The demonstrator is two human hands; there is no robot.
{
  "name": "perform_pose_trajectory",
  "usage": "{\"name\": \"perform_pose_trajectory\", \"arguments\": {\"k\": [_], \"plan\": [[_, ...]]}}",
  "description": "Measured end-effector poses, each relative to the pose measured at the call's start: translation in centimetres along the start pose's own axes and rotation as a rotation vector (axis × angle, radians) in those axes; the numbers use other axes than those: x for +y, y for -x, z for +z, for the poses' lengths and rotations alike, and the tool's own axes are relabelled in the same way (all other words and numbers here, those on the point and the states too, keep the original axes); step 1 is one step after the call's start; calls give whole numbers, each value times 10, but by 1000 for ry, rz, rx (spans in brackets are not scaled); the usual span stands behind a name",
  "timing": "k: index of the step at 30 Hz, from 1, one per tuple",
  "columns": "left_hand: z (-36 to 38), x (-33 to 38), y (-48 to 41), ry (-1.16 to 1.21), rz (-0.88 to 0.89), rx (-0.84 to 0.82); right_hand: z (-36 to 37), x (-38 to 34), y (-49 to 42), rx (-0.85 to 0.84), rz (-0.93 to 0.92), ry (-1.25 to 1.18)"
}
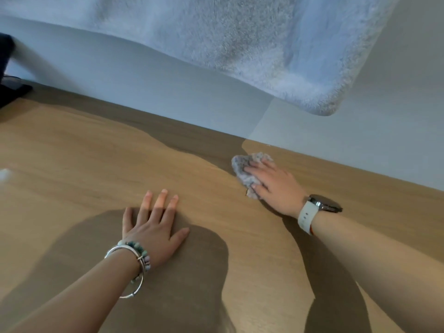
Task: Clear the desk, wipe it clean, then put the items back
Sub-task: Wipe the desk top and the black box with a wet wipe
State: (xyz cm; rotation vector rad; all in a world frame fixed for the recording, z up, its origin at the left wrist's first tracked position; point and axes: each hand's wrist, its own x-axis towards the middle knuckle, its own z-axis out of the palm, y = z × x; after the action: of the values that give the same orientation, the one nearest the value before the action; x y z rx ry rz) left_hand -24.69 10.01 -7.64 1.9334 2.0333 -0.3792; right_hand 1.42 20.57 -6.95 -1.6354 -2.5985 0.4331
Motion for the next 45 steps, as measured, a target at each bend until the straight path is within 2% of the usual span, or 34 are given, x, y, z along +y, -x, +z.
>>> {"name": "perform_pose_trajectory", "arguments": {"k": [3,5,7,9,11,12,13,15,18,21,23,25,27,29,30,32,35,36,38,41,42,44,45], "plan": [[0,0,-1,4,6,2,-7,19,-21,52,174,-33],[2,-1,-2,0,8,5,-6,12,-27,65,194,-8],[3,-1,-1,1,9,5,3,-8,-10,81,71,-15],[4,-1,-1,-2,6,9,17,-32,29,105,-177,-17],[4,0,-1,-11,1,14,27,-48,66,10,-376,-8],[3,0,-1,-12,0,14,28,-45,70,-24,-415,-2],[3,0,0,-11,0,12,24,-37,65,-29,-402,-13],[2,0,-1,-8,5,7,8,-12,34,33,-223,-38],[0,-1,0,-17,3,-3,-11,29,-15,82,55,125],[0,0,1,-22,0,-5,-6,45,-30,140,102,263],[0,0,0,-28,-1,-2,-5,33,-24,167,141,189],[2,0,0,-28,-1,1,1,8,-4,127,71,37],[4,0,1,-9,-3,7,16,-23,35,63,-127,-26],[4,0,2,8,-7,9,26,-47,80,7,-370,23],[3,0,2,14,-8,9,28,-46,89,-8,-390,63],[3,2,1,28,-13,5,23,-21,77,37,-257,52],[4,1,2,32,-26,0,8,11,39,134,139,-32],[4,1,2,28,-23,10,8,7,33,165,199,-32],[2,1,0,37,-13,35,17,-21,41,165,110,-50],[1,0,2,55,12,42,45,-84,101,90,-291,-38],[2,-1,6,62,43,44,47,-95,121,26,-345,-29],[11,-9,16,70,147,120,41,-93,134,-78,-277,-28],[16,-16,23,53,208,175,37,-81,129,-31,-218,-58]]}}
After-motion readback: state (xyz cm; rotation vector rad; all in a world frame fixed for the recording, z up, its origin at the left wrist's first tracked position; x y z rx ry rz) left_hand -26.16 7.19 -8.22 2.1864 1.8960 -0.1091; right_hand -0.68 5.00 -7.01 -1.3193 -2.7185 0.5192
